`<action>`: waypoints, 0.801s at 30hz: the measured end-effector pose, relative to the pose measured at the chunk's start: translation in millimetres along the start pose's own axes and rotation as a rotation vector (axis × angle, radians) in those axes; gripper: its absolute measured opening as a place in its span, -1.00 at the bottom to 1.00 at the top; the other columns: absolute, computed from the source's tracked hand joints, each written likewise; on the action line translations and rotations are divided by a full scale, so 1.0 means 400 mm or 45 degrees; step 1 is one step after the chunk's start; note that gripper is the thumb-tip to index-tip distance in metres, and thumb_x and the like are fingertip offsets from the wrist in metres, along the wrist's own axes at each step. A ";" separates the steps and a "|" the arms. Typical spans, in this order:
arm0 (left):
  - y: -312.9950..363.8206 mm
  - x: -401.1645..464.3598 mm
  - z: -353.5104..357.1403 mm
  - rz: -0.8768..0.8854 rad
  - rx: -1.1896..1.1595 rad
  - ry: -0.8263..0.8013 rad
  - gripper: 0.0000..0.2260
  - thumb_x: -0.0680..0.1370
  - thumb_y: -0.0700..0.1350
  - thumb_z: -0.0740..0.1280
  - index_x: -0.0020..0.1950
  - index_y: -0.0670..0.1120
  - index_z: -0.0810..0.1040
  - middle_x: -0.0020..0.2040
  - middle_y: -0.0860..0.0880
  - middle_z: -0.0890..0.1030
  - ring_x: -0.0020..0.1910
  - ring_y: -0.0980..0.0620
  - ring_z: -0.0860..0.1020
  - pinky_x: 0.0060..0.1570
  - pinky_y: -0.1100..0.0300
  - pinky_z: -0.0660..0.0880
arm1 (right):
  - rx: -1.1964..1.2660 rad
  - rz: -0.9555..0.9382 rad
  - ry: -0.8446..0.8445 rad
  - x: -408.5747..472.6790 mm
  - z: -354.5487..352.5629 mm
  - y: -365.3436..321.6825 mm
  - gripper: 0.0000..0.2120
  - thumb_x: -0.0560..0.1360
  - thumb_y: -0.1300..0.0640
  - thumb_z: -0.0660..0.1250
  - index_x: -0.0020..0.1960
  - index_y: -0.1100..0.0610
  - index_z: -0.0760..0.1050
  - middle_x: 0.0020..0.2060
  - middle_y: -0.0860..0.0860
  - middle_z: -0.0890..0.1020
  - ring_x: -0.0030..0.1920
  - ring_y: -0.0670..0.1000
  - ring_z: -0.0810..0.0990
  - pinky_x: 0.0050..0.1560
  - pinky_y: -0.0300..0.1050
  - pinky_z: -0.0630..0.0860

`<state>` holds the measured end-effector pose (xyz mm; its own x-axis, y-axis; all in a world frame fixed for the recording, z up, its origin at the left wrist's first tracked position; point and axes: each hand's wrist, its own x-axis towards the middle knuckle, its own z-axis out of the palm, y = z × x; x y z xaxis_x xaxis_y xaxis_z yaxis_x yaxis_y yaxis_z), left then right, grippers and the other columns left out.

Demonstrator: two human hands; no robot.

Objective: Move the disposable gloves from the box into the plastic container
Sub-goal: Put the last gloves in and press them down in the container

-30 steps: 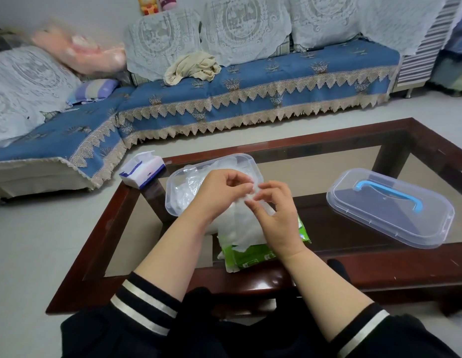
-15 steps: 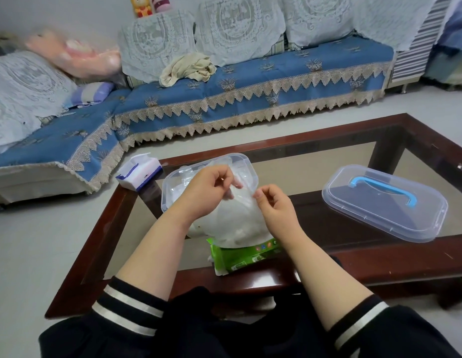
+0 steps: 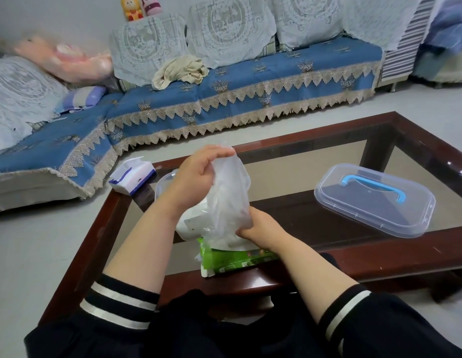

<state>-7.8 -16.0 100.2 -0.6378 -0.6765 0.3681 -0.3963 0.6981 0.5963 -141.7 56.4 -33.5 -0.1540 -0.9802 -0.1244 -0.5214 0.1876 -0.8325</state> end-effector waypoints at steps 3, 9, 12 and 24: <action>-0.001 0.008 -0.039 -0.002 -0.026 0.102 -0.47 0.56 -0.45 0.06 0.37 0.01 0.46 0.36 0.10 0.40 -0.05 0.31 0.45 -0.14 0.52 0.36 | -0.012 0.010 -0.011 0.005 -0.003 0.011 -0.61 0.36 0.09 0.37 0.18 0.02 0.44 0.03 -0.03 0.62 -0.02 0.05 0.59 -0.02 0.04 0.57; -0.045 0.017 -0.084 -0.122 -0.241 0.400 -0.41 0.55 -0.45 0.05 0.51 0.01 0.29 0.49 0.13 0.21 0.16 0.50 0.36 -0.09 0.49 0.45 | -0.064 0.017 0.037 0.008 -0.007 0.015 -0.55 0.43 0.14 0.36 0.29 0.00 0.36 -0.09 -0.01 0.56 -0.12 0.10 0.61 -0.17 -0.04 0.56; -0.103 0.007 -0.076 -0.277 -0.392 0.474 -0.40 0.58 -0.41 0.07 0.52 0.11 0.24 0.49 0.23 0.12 0.41 0.09 0.32 -0.01 0.27 0.56 | -0.068 0.015 0.038 0.010 -0.002 0.021 -0.56 0.42 0.13 0.36 0.27 -0.01 0.37 -0.10 -0.01 0.57 -0.12 0.07 0.59 -0.11 -0.04 0.56; -0.295 -0.044 -0.011 -0.818 0.443 0.165 -0.65 0.67 -0.11 -0.06 0.39 -0.13 0.34 0.45 -0.10 0.32 0.43 -0.15 0.27 0.29 0.00 0.23 | 0.007 0.009 -0.002 0.017 0.009 0.028 -0.60 0.38 0.04 0.42 0.17 -0.09 0.39 -0.07 -0.04 0.60 -0.10 -0.01 0.59 -0.04 -0.04 0.57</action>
<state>53.2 -87.4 26.3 -0.1357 -0.9838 0.1168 -0.8652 0.1752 0.4699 -145.4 51.8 -45.7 -0.1563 -0.9790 -0.1308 -0.5159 0.1939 -0.8344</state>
